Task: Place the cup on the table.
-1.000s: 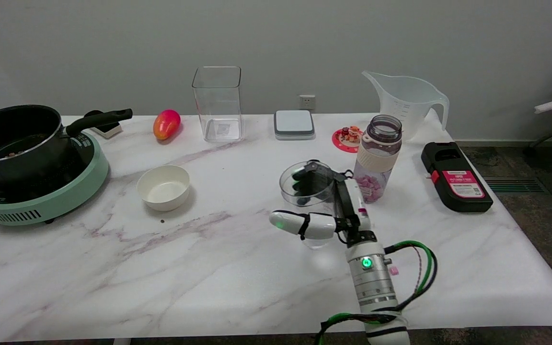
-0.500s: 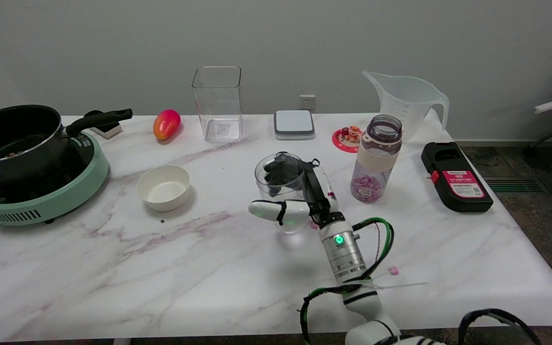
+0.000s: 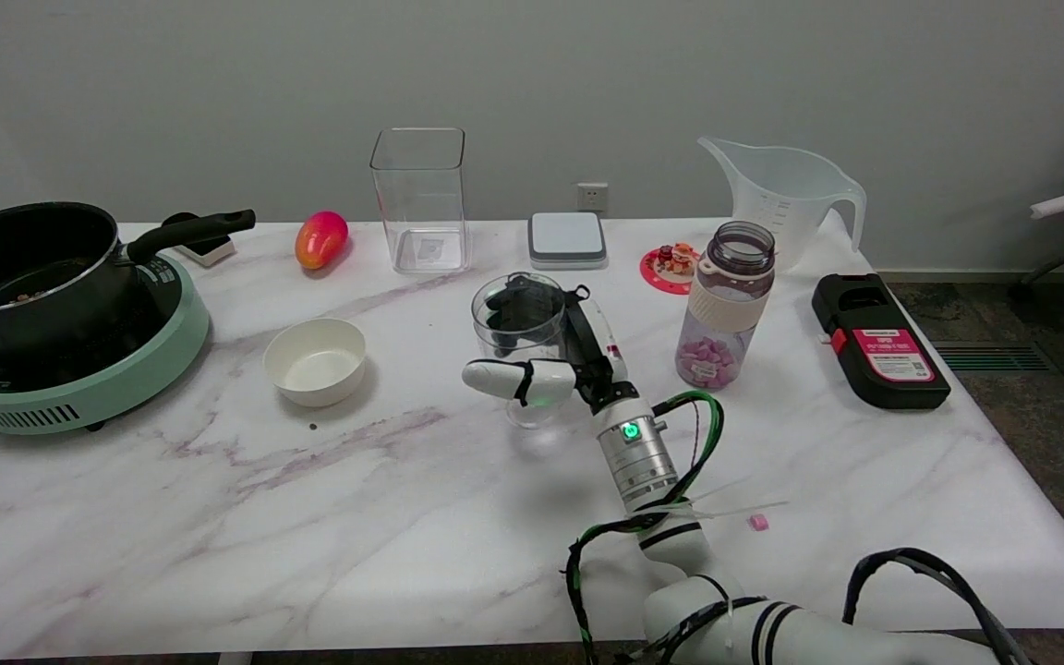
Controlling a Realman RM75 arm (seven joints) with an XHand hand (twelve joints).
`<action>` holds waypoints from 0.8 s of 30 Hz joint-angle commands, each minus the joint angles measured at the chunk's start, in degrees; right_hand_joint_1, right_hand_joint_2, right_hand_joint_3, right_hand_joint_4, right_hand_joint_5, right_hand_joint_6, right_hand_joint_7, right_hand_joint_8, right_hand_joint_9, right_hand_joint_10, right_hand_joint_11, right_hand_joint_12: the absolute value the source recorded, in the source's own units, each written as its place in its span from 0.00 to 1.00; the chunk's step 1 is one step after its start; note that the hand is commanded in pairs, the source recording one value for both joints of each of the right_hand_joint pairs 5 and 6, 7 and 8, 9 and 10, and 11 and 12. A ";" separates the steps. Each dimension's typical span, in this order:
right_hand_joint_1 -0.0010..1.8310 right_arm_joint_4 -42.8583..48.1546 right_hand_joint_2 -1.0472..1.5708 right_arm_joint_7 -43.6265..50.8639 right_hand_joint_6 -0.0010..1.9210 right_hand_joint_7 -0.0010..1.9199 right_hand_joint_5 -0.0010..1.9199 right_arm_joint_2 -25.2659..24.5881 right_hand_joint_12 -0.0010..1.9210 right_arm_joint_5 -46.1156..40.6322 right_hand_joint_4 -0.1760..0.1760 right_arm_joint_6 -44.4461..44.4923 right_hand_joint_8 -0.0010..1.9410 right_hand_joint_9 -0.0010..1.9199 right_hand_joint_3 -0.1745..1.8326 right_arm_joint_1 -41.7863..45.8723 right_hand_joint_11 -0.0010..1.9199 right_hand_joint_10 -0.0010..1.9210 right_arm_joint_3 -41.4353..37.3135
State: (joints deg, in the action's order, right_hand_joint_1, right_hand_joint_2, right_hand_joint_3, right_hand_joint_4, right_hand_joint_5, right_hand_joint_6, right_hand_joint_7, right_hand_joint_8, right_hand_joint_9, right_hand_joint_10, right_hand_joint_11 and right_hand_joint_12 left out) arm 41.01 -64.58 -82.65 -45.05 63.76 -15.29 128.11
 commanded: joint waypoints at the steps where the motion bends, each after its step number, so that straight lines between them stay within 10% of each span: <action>1: 0.67 -14.04 1.00 -4.83 0.98 0.92 0.98 -4.81 0.78 2.04 0.50 4.82 0.91 0.87 0.19 -3.94 0.78 0.87 -0.24; 24: 0.60 -15.13 1.00 -5.43 0.89 0.88 0.89 -5.06 0.74 2.67 0.50 7.08 0.88 0.83 0.21 -1.55 0.74 0.83 -0.24</action>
State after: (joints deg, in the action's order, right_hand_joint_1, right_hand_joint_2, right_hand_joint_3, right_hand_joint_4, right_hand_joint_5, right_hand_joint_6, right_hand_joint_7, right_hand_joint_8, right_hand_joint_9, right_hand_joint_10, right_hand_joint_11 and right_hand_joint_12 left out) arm 28.23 -69.04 -86.88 -43.01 69.23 -17.74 127.97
